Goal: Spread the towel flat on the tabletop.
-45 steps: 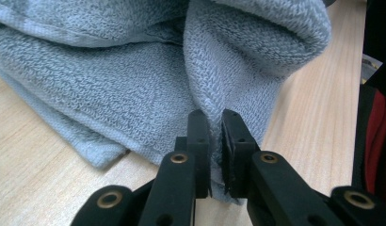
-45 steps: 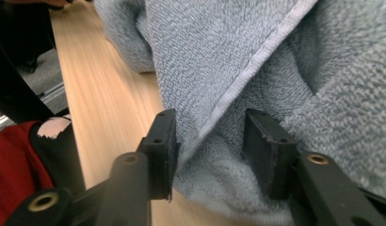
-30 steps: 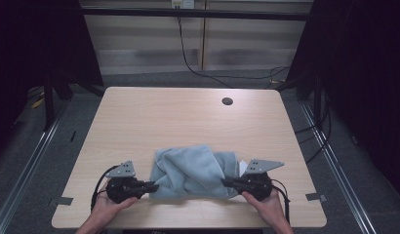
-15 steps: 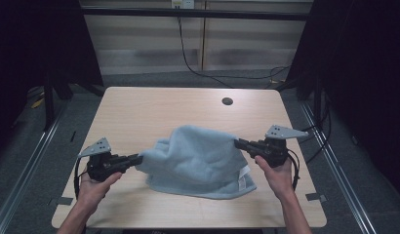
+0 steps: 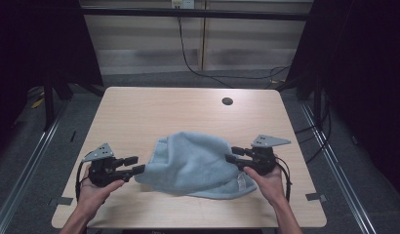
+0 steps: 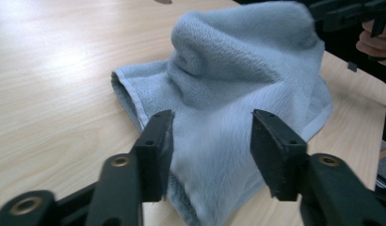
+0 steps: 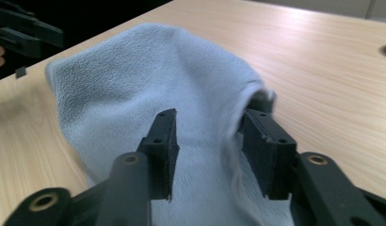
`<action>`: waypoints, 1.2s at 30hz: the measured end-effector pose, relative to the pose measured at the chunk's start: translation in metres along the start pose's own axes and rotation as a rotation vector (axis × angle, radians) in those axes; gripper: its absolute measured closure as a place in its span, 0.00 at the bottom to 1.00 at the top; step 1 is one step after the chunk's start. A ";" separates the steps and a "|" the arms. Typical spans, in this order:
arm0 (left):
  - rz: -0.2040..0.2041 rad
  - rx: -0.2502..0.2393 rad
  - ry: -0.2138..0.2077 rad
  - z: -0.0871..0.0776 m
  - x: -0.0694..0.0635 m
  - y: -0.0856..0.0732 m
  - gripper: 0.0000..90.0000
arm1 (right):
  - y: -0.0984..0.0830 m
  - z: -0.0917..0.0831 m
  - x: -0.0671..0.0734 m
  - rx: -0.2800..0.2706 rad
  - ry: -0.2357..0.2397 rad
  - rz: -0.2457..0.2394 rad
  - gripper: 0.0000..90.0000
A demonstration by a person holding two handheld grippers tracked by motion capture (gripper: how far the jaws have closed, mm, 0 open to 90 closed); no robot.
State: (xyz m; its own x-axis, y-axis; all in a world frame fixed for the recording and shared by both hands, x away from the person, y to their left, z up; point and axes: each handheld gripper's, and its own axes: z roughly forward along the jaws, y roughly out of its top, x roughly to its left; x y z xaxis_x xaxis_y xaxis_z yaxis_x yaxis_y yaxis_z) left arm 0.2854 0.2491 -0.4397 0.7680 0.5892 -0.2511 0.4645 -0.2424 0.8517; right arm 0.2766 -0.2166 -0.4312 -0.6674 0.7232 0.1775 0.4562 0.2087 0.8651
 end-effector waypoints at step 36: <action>0.039 0.240 0.000 0.062 0.013 -0.029 0.54 | -0.076 0.014 0.010 0.263 0.071 -0.068 0.44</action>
State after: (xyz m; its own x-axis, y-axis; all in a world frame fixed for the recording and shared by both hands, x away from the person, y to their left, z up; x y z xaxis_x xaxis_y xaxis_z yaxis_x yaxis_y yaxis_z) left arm 0.3090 0.2155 -0.4961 0.7873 0.5759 -0.2202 0.5262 -0.4415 0.7268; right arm 0.2433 -0.2160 -0.5017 -0.7374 0.6554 0.1636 0.5398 0.4261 0.7260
